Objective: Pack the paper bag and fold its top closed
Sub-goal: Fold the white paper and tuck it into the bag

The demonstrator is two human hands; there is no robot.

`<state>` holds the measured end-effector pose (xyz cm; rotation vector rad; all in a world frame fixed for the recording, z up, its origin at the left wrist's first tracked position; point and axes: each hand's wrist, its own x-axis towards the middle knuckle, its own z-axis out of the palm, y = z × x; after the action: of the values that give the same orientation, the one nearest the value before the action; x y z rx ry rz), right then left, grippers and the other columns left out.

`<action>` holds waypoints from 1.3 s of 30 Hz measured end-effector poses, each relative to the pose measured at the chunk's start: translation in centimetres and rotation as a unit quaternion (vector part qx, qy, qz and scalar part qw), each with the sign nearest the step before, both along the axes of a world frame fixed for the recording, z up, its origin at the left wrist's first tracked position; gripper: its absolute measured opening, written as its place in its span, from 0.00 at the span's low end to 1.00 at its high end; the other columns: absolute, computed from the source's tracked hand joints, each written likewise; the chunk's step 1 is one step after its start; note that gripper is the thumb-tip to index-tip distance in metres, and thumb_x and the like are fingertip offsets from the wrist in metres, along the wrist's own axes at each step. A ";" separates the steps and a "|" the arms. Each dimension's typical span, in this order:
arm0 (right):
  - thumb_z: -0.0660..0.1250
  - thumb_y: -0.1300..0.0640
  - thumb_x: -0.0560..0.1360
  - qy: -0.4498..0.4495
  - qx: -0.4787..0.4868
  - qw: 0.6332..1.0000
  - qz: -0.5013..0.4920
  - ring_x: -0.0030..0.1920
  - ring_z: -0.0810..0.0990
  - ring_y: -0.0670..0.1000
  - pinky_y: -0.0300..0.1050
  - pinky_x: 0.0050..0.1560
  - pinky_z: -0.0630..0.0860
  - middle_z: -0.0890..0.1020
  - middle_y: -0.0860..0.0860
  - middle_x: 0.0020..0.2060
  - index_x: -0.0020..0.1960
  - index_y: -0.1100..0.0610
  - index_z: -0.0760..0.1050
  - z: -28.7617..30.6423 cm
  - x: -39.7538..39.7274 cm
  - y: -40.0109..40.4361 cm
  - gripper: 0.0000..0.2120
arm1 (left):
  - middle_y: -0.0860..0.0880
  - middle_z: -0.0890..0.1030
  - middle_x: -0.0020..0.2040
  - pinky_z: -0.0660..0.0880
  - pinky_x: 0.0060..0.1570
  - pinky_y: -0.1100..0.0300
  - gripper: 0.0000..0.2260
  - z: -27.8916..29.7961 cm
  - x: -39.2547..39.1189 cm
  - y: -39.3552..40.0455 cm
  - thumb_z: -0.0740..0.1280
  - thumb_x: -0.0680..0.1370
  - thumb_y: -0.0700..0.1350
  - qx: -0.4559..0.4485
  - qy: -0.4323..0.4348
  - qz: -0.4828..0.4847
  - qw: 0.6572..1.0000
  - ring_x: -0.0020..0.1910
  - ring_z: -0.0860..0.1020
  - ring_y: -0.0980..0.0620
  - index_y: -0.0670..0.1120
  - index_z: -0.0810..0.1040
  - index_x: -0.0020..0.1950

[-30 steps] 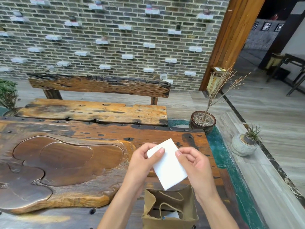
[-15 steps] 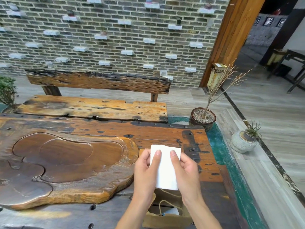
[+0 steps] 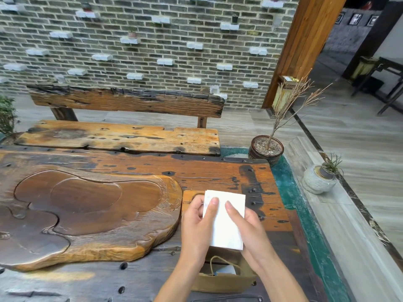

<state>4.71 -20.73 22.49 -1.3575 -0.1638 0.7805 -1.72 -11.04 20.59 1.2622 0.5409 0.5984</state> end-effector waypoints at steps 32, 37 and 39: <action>0.59 0.47 0.81 -0.019 -0.366 0.929 0.057 0.45 0.81 0.50 0.45 0.46 0.75 0.82 0.51 0.46 0.51 0.55 0.75 -8.9 3.9 -8.1 0.12 | 0.50 0.67 0.41 0.68 0.42 0.74 0.09 -14.9 -3.6 0.6 0.74 0.73 0.49 0.208 0.274 -0.140 0.928 0.37 0.68 0.56 0.58 0.80 0.51; 0.53 0.49 0.82 -0.216 -0.502 0.818 0.180 0.32 0.72 0.49 0.44 0.31 0.62 0.75 0.51 0.34 0.38 0.55 0.69 -9.1 3.7 -6.6 0.18 | 0.50 0.69 0.40 0.68 0.39 0.70 0.10 -16.1 -4.2 0.4 0.78 0.70 0.46 0.176 0.261 -0.111 0.943 0.39 0.69 0.54 0.52 0.79 0.47; 0.52 0.49 0.82 -0.238 -0.531 0.778 0.236 0.32 0.71 0.47 0.42 0.30 0.62 0.74 0.51 0.35 0.37 0.54 0.66 -9.4 3.7 -6.1 0.18 | 0.51 0.70 0.40 0.69 0.39 0.65 0.11 -16.6 -4.5 0.5 0.78 0.70 0.46 0.161 0.260 -0.103 0.947 0.38 0.69 0.54 0.53 0.77 0.45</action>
<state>8.37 -26.85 13.05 -2.6704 -0.5348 0.9731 -6.24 -10.55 4.01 1.7804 0.7532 0.1713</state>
